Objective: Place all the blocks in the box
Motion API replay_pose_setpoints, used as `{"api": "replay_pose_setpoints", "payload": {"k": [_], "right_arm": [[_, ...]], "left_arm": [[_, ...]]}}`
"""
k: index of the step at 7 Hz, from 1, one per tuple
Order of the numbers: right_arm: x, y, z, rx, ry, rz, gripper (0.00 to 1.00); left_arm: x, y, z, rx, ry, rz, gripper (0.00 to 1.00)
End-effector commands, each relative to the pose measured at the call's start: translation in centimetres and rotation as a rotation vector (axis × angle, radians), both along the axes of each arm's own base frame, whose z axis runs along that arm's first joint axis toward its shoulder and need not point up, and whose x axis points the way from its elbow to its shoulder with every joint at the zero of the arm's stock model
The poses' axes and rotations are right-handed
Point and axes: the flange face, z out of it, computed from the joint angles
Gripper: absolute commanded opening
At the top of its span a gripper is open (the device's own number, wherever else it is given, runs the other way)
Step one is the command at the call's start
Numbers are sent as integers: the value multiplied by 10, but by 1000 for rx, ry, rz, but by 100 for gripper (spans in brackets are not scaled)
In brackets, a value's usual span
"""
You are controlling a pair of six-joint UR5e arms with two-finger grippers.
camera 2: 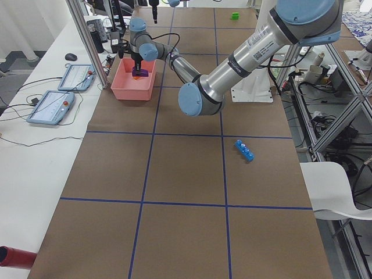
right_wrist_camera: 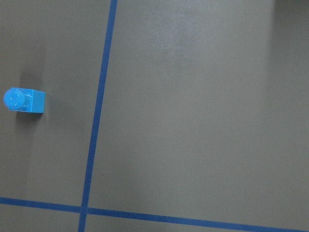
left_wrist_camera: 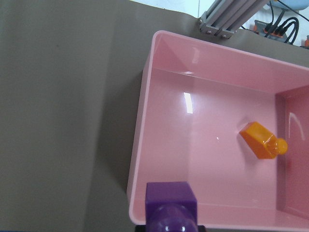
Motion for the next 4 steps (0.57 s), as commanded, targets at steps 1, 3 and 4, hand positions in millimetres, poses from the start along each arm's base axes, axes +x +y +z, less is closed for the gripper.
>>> {"api": "replay_pose_setpoints", "payload": {"k": [1, 3, 4], "right_arm": [[-20, 4, 1, -2, 2, -28, 100], [-67, -16, 19, 3, -31, 6, 100], [-91, -30, 23, 4, -60, 47, 100]], "left_arm": [[43, -12, 3, -13, -76, -16, 0], [70, 2, 9, 14, -113, -20, 94], [68, 3, 4, 15, -104, -18, 100]]}}
